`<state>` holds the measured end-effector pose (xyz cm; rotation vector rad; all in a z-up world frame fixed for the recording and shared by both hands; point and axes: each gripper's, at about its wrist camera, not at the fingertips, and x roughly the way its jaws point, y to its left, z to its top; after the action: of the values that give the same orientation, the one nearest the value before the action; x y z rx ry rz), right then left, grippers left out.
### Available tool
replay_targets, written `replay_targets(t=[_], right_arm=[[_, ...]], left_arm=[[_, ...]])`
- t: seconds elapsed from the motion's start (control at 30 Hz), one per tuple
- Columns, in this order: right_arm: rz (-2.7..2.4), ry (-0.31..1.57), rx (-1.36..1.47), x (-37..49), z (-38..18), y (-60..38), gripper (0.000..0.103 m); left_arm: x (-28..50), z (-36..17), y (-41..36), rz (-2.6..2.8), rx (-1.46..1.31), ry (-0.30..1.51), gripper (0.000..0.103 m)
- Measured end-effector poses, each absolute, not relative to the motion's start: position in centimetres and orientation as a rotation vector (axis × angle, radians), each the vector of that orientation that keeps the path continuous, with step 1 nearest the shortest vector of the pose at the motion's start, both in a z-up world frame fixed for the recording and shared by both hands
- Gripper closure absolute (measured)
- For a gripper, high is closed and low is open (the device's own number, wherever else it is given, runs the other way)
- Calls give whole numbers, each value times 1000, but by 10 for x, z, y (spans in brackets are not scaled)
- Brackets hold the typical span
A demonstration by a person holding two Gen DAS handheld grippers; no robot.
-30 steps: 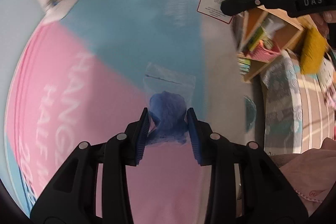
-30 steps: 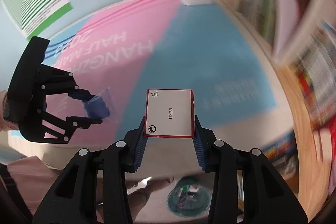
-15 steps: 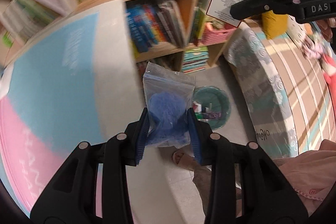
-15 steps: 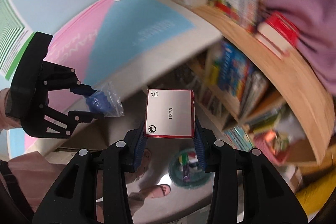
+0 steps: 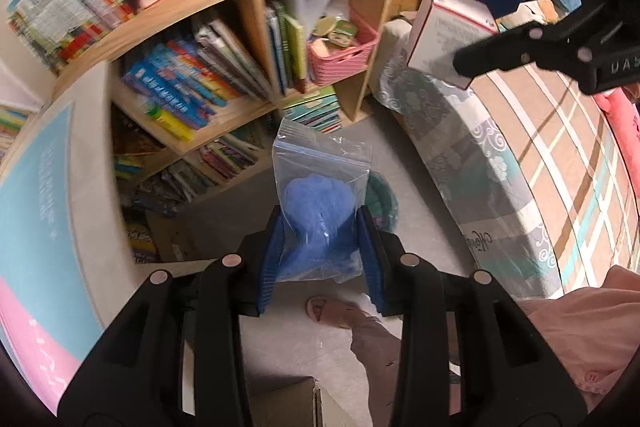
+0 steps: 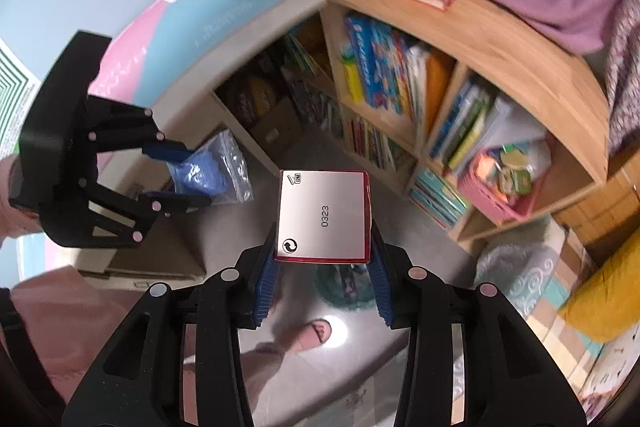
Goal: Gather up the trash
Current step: 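Carry the blue bag and white cube box over the teal wastebasket with both tools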
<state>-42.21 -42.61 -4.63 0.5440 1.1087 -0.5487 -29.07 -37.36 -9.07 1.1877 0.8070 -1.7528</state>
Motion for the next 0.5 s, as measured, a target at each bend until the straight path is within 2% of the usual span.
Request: replay_targets(t=[0.5], right_arm=[[-567, 1104, 625, -483, -61, -412, 61]], left_arm=[[-347, -102, -374, -1799, 1269, 795, 69]])
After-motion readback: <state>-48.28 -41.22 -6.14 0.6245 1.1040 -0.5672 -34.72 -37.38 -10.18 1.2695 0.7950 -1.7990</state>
